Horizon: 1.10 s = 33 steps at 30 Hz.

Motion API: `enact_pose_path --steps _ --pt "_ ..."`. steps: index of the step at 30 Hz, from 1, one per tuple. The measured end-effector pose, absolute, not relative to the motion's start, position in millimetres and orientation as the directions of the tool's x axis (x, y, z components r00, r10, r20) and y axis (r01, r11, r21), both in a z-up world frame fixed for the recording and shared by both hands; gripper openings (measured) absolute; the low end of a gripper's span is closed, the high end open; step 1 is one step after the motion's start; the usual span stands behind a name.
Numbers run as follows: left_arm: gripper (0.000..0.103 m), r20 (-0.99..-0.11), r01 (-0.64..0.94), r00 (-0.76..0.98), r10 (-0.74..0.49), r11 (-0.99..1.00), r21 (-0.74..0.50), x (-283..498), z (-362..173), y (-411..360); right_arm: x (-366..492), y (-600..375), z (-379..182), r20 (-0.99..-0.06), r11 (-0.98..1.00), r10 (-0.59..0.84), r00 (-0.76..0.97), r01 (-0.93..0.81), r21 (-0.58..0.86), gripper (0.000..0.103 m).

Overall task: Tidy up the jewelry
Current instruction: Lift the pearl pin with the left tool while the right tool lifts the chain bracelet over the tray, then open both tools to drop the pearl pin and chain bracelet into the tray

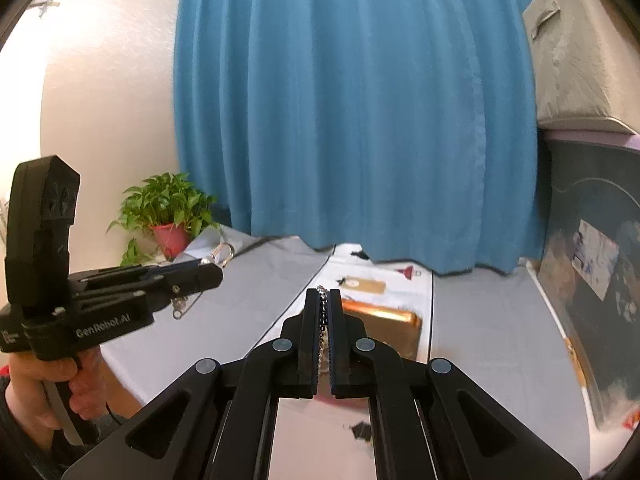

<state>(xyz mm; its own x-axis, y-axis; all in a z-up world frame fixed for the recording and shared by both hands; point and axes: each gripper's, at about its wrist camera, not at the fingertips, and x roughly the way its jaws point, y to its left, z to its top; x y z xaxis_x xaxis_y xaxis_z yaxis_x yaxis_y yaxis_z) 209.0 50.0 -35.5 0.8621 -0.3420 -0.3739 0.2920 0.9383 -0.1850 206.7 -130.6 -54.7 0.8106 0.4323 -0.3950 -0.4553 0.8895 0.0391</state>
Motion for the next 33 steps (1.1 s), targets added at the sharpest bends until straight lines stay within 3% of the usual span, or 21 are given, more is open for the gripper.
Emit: enact_pose_path --steps 9,13,16,22,33 --pt "0.009 -0.354 0.296 0.867 -0.352 0.933 -0.204 255 -58 43 247 -125 -76 -0.351 0.869 0.474 0.807 -0.492 0.043 0.004" --pt "0.009 -0.402 0.281 0.842 -0.36 0.928 -0.243 284 -93 38 270 -120 -98 -0.371 0.881 0.438 0.819 -0.472 -0.002 0.004" --pt "0.009 -0.469 0.264 0.81 -0.351 0.933 -0.243 307 -128 30 291 -126 -121 -0.39 0.882 0.447 0.805 -0.469 0.044 0.003" --pt "0.009 -0.588 0.213 0.743 -0.32 0.946 -0.246 343 -184 27 340 -141 -189 -0.509 0.899 0.417 0.753 -0.424 0.111 0.004" --pt "0.009 -0.691 0.222 0.662 -0.291 0.956 -0.19 365 -227 -4 376 -144 -255 -0.658 0.915 0.352 0.666 -0.393 0.092 0.004"
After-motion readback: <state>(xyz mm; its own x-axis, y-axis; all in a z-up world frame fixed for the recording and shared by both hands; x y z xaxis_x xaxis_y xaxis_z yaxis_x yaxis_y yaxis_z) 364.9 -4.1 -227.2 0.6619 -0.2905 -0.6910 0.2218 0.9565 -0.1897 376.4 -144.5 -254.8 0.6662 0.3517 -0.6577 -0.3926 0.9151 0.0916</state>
